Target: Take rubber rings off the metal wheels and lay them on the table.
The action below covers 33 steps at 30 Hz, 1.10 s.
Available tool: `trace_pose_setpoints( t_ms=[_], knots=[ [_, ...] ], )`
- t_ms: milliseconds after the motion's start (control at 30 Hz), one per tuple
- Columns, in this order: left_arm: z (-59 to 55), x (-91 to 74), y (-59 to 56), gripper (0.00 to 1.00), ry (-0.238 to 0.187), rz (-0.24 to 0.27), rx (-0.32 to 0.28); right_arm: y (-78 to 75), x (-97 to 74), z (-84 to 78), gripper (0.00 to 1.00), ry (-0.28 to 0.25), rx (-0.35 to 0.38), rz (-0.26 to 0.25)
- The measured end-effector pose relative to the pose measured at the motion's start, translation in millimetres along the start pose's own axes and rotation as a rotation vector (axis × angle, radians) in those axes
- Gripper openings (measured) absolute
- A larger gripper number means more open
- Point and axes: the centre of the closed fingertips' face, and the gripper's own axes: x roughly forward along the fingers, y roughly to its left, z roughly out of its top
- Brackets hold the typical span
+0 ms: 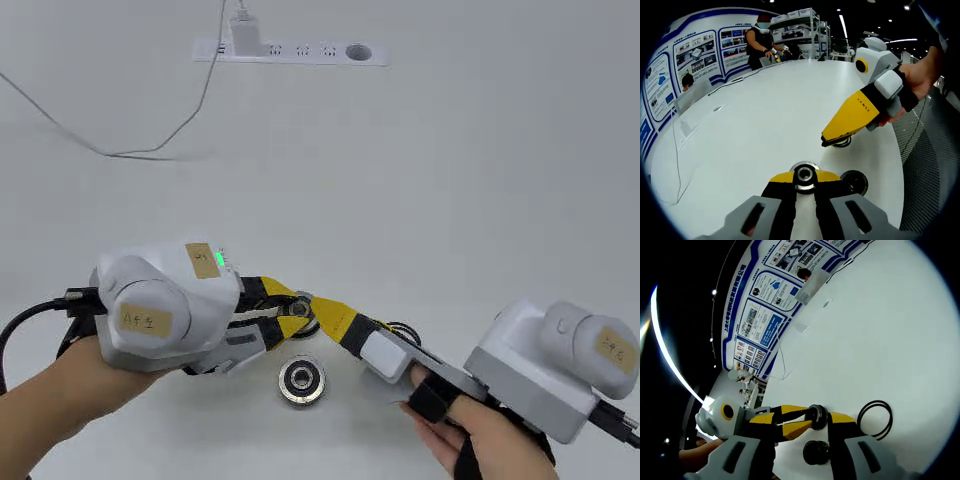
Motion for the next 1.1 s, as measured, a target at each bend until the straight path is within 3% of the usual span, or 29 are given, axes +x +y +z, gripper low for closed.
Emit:
trace_pose_setpoints(
  t_ms=[67, 333, 667, 1100],
  knots=[
    [-0.2, 0.3, -0.2, 0.13, 0.001, -0.008, 0.008, 2.8, 6.1, -4.4, 0.46, 0.028, -0.012, 0.014],
    [-0.5, 0.8, 0.1, 0.13, -0.005, -0.018, 0.009, 6.4, 20.6, -6.6, 0.51, 0.061, -0.051, 0.017],
    [-0.2, 1.4, -0.5, 0.13, -0.004, -0.019, 0.009, 0.9, 22.4, -12.3, 0.52, 0.099, -0.046, 0.009],
    [0.9, 1.6, -2.1, 0.13, -0.002, -0.018, 0.009, 1.2, 21.9, -13.7, 0.51, 0.107, -0.012, 0.024]
  ],
)
